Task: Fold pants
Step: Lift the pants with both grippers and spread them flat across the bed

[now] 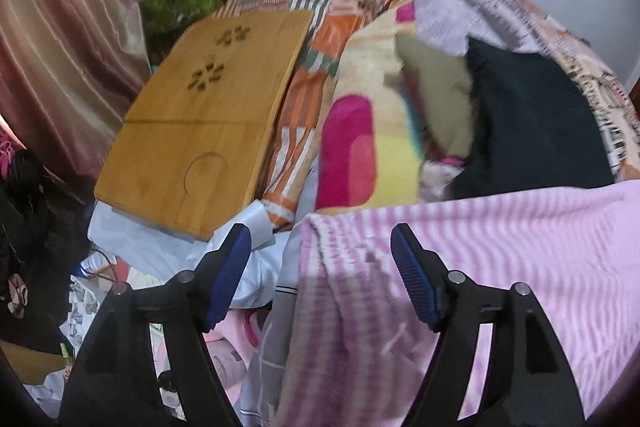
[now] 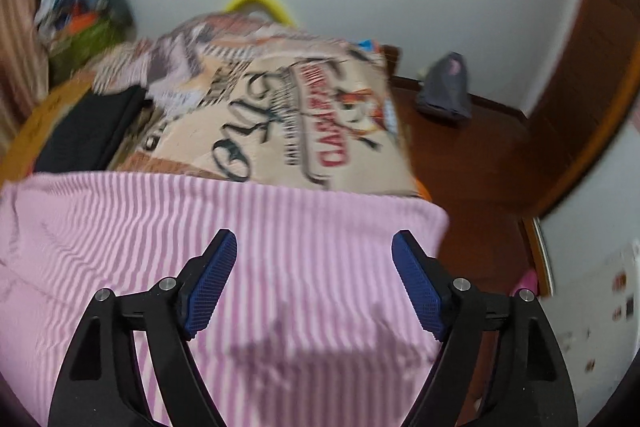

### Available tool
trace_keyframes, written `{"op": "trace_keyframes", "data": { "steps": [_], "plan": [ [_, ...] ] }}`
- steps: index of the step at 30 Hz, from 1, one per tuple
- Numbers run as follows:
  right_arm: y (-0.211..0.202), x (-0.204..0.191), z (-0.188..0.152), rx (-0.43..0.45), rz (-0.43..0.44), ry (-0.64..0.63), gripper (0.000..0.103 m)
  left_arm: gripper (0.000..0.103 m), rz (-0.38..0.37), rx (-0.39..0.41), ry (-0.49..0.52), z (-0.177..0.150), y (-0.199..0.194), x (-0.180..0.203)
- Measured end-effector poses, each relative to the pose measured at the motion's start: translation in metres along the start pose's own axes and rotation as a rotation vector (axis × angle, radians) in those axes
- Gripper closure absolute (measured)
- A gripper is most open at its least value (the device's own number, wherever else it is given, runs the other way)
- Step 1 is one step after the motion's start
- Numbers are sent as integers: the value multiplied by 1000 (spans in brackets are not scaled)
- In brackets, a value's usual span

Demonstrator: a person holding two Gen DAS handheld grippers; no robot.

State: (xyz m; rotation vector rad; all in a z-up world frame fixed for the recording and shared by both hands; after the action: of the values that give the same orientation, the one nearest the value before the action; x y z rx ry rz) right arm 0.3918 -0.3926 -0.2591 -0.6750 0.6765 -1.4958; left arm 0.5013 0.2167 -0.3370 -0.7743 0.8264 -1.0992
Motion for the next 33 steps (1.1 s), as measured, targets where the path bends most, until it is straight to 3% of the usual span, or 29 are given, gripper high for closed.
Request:
{"op": "trace_keyframes", "data": {
  "steps": [4, 10, 12, 15, 19, 20, 22, 24, 25, 27, 33],
  "plan": [
    [66, -41, 15, -65, 51, -75, 26, 31, -25, -93, -2, -5, 42, 1],
    [113, -104, 24, -141, 153, -210, 26, 31, -50, -173, -48, -7, 81, 1],
    [116, -123, 24, -148, 174, -261, 26, 35, -71, -179, -49, -8, 86, 4],
    [124, -144, 24, -150, 189, -345, 26, 53, -112, -163, -45, -6, 82, 8],
    [140, -166, 14, -193, 221, -399, 23, 67, -81, -139, -33, -3, 76, 14],
    [140, -167, 14, -188, 213, -397, 25, 75, -65, -123, -21, -2, 72, 16],
    [135, -164, 14, -192, 232, -391, 34, 79, -59, -100, -12, 0, 65, 16],
    [130, -158, 14, -193, 237, -363, 58, 85, -69, -78, -19, 2, 56, 15],
    [128, -154, 13, -194, 238, -351, 64, 87, -74, -69, -21, 3, 51, 15],
    [123, -149, 14, -197, 243, -341, 86, 88, -79, -39, -19, 6, 39, 14],
    [107, -151, 19, -129, 204, -341, 94, 90, -89, 60, -29, 22, -1, 9]
  ]
}}
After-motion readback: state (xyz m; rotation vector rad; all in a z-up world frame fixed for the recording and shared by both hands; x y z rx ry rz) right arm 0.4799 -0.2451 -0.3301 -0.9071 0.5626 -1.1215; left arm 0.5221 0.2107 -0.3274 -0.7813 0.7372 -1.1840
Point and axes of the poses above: each gripper's, at about its wrist camera, not at the fingertips, and y roughly the way its jaws point, x to its right, z to its top, the point moved 5 cm from there along y, roughly the way its jaws point, and after that the axes turned 5 degrees about z, right-handed, at the moved point
